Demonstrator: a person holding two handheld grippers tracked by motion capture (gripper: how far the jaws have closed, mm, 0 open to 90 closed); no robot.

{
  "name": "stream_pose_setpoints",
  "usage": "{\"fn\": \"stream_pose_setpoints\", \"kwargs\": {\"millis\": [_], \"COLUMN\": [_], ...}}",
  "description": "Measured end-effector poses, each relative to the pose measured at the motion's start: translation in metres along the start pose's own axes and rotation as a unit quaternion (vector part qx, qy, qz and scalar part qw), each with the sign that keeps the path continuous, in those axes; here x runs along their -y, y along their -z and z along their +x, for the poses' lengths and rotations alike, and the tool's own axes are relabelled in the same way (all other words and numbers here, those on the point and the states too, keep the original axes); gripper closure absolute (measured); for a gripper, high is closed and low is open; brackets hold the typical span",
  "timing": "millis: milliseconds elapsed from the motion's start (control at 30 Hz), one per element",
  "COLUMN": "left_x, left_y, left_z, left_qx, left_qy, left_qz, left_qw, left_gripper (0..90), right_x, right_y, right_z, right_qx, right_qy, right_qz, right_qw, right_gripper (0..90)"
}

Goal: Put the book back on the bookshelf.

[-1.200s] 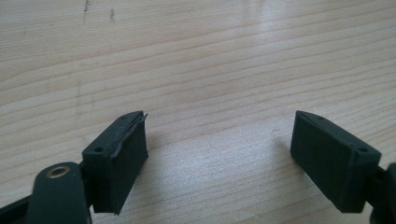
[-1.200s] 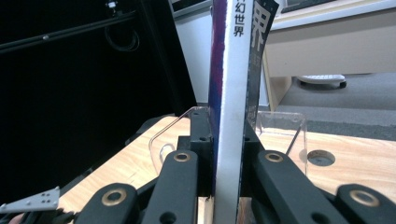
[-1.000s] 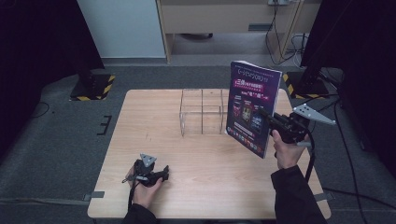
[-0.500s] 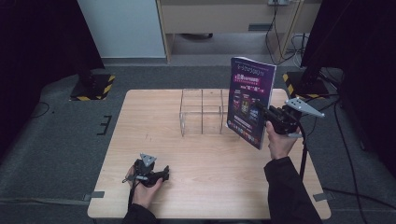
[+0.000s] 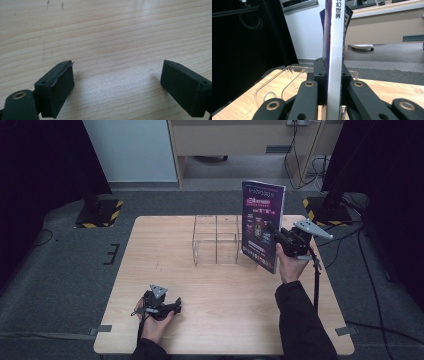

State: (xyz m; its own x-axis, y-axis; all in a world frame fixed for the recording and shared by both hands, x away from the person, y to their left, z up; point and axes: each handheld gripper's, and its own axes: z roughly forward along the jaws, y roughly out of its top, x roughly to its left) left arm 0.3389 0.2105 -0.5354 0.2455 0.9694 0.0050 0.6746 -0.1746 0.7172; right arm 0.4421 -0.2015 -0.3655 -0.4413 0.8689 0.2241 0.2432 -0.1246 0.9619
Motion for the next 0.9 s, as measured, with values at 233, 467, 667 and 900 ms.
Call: {"fn": "stream_pose_setpoints", "kwargs": {"millis": [233,467,667,900], "left_x": [0.0,0.0,0.0,0.0], "left_y": [0.0,0.0,0.0,0.0], "left_z": [0.0,0.0,0.0,0.0], "left_qx": [0.0,0.0,0.0,0.0], "left_qy": [0.0,0.0,0.0,0.0], "left_qz": [0.0,0.0,0.0,0.0], "left_qw": [1.0,1.0,1.0,1.0], "left_gripper": [10.6,10.6,10.6,10.6], "right_x": [0.005,0.014,0.022,0.031], "right_y": [-0.009,-0.016,-0.022,-0.028], "right_z": [-0.002,-0.006,-0.004,0.0], "right_qx": [0.017,0.027,0.035,0.04], "right_qy": [0.002,0.002,0.005,0.019], "right_qz": [0.001,-0.002,-0.003,0.001], "right_qw": [0.9998,0.9996,0.9994,0.999], "right_gripper": [82.8,82.8,82.8,82.8]}}
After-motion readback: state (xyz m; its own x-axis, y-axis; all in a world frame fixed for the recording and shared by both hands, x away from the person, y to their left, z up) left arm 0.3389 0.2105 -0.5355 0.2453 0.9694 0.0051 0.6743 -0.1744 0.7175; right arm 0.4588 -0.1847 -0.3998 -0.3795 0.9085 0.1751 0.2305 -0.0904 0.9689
